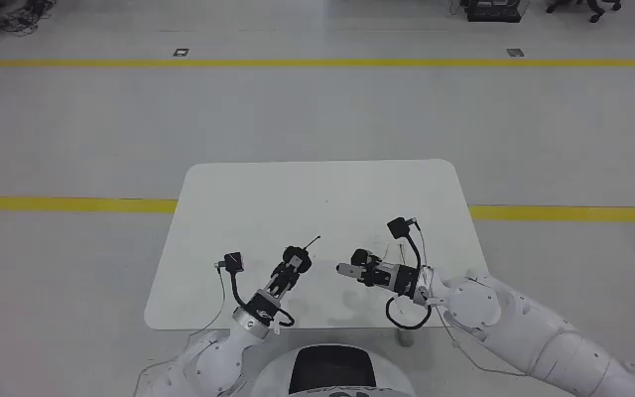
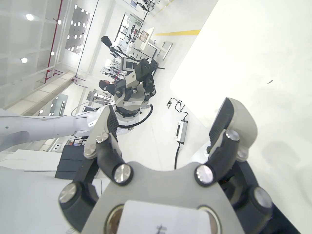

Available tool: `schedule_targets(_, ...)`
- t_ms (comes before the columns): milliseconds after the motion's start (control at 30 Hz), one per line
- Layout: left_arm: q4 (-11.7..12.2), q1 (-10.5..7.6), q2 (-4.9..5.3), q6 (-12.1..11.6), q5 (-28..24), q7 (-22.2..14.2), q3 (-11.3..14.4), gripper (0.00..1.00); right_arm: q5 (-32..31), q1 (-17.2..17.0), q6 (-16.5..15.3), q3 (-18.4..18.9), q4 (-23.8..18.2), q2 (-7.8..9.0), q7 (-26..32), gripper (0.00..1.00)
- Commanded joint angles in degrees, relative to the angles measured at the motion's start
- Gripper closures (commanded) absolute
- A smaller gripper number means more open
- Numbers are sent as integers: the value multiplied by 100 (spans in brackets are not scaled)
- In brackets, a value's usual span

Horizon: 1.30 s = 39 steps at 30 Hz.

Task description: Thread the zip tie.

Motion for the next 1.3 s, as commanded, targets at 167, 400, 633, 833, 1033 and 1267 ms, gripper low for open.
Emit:
schedule_targets(167, -18, 51, -29, 0, 36, -22, -44, 100, 407, -581, 0, 1099, 74, -268, 1085, 0)
schedule_targets(400, -36, 103, -52, 0, 66, -44, -95, 100, 914, -1157, 0, 2335, 241, -726, 2451, 0)
schedule_targets(633, -42, 144, -72, 0, 77, -81, -143, 100, 1388, -1571, 0, 3513, 541, -1381, 3973, 0)
schedule_targets(833, -41, 171, -89, 0, 87, -112, -176, 100, 1656, -1744, 0, 4402, 866, -2041, 5245, 0)
schedule_targets(1033, 12, 181, -104, 0, 151, -159, -172, 100, 1766, -1786, 0, 4908, 1093, -2480, 6024, 0)
schedule_targets(1267, 12, 181, -104, 0, 151, -159, -172, 100, 1766, -1786, 0, 4908, 1093, -2480, 6024, 0)
